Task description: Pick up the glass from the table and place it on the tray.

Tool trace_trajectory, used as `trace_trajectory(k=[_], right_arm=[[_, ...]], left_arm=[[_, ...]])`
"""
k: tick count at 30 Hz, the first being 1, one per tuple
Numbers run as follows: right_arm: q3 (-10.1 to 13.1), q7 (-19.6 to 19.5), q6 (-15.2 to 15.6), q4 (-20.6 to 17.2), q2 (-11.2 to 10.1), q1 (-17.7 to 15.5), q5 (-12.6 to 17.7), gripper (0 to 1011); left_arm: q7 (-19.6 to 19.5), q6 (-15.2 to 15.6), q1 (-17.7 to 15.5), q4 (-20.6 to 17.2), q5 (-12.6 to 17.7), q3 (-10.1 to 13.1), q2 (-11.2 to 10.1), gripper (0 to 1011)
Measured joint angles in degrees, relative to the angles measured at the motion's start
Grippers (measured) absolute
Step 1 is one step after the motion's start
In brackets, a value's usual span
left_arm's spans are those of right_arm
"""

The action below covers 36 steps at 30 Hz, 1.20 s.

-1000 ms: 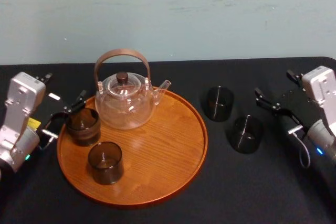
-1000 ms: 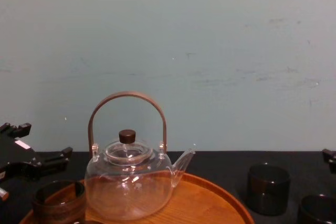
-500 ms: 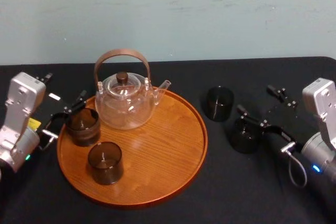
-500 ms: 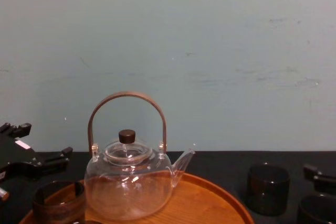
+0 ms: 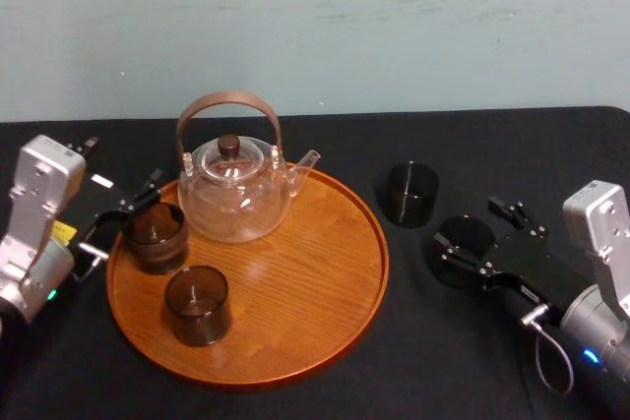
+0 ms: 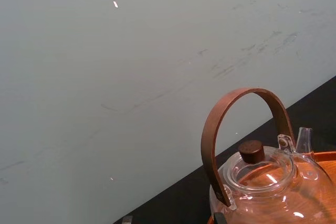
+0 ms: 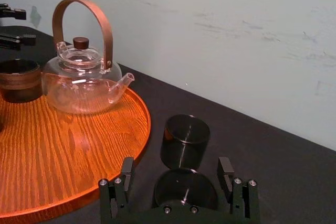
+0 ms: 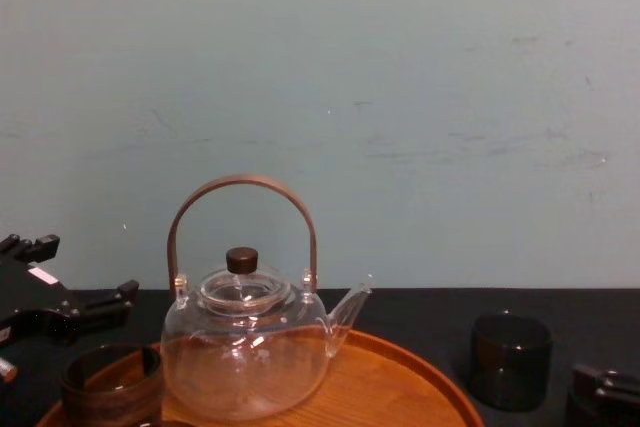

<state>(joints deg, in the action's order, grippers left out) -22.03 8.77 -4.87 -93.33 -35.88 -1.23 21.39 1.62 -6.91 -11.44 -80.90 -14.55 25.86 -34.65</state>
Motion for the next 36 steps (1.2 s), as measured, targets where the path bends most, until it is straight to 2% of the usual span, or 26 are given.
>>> trace_trajectory(k=[16,36], right_arm=[[2.6,-1.4,2.2,-1.4,0.9,-3.1,-1.9,1009],[3.9,1.7,2.8,2.4,4.3,-3.2,-2.2,1009]], left_arm=[[0.0,0.0,0.0,0.0,0.0,0.0,0.0,1001],[0.0,0.0,0.0,0.0,0.0,0.0,0.0,1001]])
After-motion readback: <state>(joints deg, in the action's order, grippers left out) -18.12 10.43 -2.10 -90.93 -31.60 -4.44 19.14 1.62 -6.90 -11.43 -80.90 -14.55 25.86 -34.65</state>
